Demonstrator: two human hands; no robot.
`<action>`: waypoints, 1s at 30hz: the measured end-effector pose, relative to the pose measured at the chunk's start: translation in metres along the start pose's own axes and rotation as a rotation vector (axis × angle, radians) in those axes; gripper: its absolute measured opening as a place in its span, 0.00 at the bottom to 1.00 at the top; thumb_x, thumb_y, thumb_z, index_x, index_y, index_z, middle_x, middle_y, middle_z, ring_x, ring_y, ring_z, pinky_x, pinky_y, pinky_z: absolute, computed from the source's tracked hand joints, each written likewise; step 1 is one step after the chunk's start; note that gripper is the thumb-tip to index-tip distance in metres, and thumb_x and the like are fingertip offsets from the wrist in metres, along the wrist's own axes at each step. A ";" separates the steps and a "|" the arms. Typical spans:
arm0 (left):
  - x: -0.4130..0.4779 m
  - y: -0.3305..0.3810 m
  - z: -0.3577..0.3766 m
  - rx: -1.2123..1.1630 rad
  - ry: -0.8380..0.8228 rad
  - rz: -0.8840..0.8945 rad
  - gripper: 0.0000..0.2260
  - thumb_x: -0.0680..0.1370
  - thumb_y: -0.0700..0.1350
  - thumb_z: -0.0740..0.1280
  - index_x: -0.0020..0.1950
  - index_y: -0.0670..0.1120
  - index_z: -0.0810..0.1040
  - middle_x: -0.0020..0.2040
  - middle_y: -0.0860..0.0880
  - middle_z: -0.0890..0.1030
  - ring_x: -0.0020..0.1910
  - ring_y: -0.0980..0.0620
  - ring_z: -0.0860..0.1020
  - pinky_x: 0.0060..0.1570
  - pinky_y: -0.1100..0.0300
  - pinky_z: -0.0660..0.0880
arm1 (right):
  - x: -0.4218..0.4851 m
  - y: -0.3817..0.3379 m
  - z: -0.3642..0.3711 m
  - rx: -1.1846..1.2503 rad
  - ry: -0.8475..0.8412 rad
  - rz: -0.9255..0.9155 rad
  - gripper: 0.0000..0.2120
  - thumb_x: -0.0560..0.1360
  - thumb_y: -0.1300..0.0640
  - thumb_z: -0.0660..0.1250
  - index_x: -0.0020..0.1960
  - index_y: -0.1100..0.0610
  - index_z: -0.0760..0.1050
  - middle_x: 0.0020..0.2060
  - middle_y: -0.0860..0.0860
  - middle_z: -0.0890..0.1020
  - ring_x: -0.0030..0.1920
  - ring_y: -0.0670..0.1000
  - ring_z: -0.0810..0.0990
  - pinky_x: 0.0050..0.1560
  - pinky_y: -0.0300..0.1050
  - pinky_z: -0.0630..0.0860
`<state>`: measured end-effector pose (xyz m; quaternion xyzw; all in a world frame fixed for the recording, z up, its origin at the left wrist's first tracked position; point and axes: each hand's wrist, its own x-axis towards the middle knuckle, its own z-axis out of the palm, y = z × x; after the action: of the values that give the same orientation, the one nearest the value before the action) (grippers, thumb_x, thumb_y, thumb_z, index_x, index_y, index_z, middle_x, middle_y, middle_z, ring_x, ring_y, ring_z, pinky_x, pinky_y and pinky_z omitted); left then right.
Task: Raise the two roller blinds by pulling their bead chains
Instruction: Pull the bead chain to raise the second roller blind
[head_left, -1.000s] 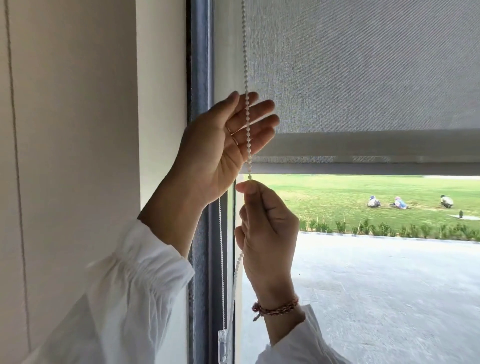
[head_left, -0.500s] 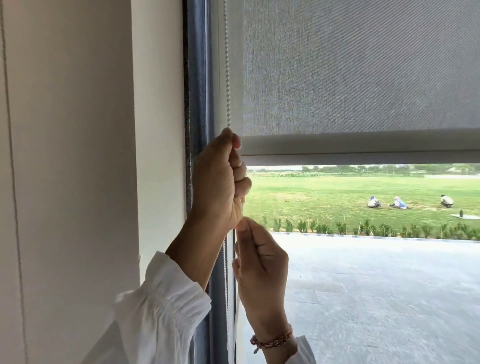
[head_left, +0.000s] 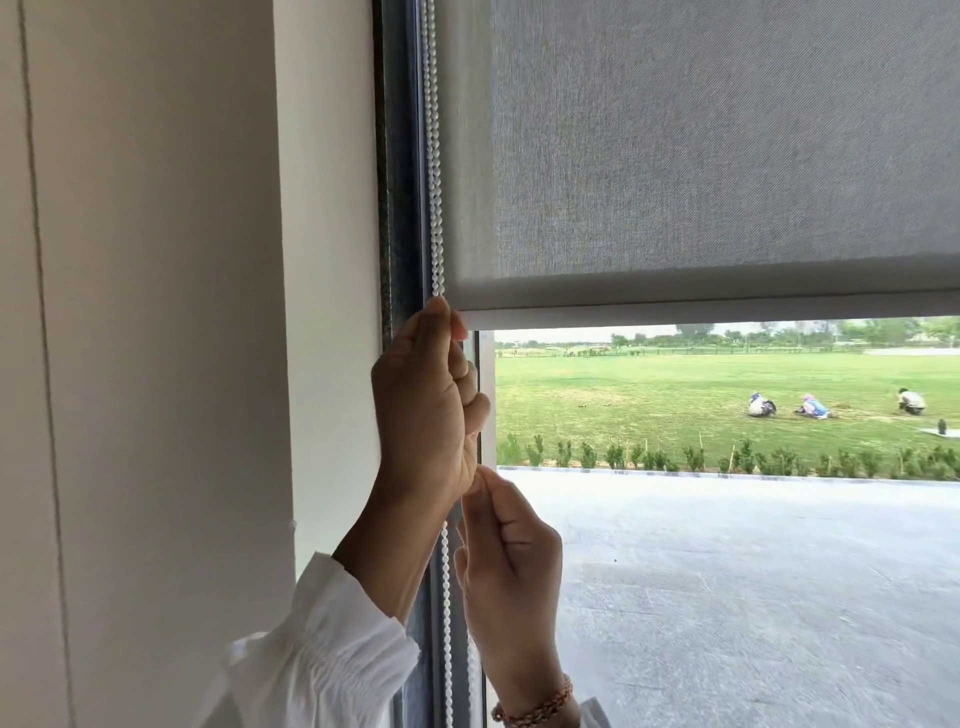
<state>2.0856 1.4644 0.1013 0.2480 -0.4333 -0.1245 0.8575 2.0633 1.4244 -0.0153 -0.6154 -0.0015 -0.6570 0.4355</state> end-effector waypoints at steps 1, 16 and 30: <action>-0.002 -0.002 -0.002 0.002 0.015 -0.007 0.17 0.80 0.45 0.58 0.31 0.47 0.70 0.20 0.54 0.62 0.18 0.59 0.55 0.21 0.69 0.49 | -0.003 0.002 0.000 0.000 -0.004 0.012 0.11 0.74 0.46 0.59 0.40 0.48 0.77 0.22 0.42 0.64 0.26 0.48 0.58 0.28 0.45 0.58; -0.012 -0.005 -0.006 -0.002 0.051 0.045 0.17 0.79 0.45 0.58 0.31 0.47 0.70 0.19 0.54 0.62 0.18 0.60 0.55 0.20 0.71 0.51 | -0.005 0.004 -0.003 -0.059 -0.009 -0.029 0.10 0.74 0.47 0.59 0.40 0.46 0.77 0.22 0.41 0.65 0.26 0.46 0.60 0.27 0.41 0.59; -0.024 -0.008 -0.007 -0.016 0.091 0.045 0.17 0.79 0.46 0.59 0.30 0.48 0.70 0.19 0.54 0.61 0.18 0.59 0.54 0.20 0.71 0.52 | -0.012 0.003 -0.008 -0.126 -0.004 -0.039 0.10 0.74 0.48 0.59 0.38 0.46 0.76 0.22 0.41 0.66 0.26 0.45 0.61 0.28 0.39 0.60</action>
<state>2.0772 1.4707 0.0772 0.2366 -0.3982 -0.0972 0.8809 2.0570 1.4250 -0.0288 -0.6428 0.0272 -0.6628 0.3830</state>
